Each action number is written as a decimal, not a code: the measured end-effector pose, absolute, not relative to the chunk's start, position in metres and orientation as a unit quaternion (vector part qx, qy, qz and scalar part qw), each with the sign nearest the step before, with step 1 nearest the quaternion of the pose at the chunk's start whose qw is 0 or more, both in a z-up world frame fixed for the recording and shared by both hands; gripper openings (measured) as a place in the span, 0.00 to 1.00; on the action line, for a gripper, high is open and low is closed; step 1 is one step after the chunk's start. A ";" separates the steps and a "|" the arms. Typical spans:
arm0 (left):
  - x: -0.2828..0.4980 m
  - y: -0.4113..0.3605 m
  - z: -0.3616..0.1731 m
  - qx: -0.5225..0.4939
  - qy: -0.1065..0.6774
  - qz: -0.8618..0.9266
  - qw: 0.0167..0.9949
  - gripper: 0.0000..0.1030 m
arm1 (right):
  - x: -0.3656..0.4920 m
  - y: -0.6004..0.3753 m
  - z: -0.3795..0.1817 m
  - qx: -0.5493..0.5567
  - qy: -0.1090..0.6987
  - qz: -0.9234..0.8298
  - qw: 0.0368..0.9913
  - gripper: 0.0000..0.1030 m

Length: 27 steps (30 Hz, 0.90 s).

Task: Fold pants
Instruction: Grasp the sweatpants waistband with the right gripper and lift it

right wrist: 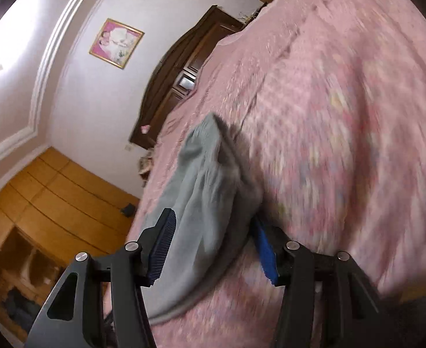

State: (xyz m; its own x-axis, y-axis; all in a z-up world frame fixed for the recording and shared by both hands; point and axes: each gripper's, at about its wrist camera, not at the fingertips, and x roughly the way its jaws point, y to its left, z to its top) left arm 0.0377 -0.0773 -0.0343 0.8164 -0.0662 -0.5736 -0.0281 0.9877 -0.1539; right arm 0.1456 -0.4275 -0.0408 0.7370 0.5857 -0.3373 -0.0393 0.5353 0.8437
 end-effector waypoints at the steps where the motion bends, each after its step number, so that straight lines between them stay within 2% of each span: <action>1: 0.037 -0.076 -0.034 -0.078 0.303 -0.011 0.950 0.28 | 0.147 -0.428 -0.042 0.447 0.306 0.192 0.818 0.53; 8: 0.037 -0.075 -0.035 -0.080 0.303 -0.012 0.949 0.29 | 0.172 -0.443 -0.061 0.530 0.270 0.227 0.771 0.52; 9: 0.037 -0.075 -0.035 -0.079 0.303 -0.012 0.950 0.29 | 0.170 -0.445 -0.064 0.541 0.264 0.227 0.765 0.47; 12: 0.036 -0.077 -0.035 -0.074 0.304 -0.012 0.950 0.29 | 0.168 -0.451 -0.074 0.562 0.273 0.212 0.752 0.26; 15: 0.036 -0.077 -0.034 -0.072 0.304 -0.012 0.950 0.29 | 0.169 -0.453 -0.081 0.573 0.272 0.215 0.743 0.22; 23: 0.034 -0.080 -0.035 -0.067 0.305 -0.009 0.950 0.29 | 0.170 -0.445 -0.062 0.518 0.289 0.176 0.786 0.17; 27: 0.034 -0.082 -0.034 -0.061 0.305 -0.008 0.950 0.29 | 0.166 -0.423 -0.013 0.400 0.266 0.174 0.860 0.16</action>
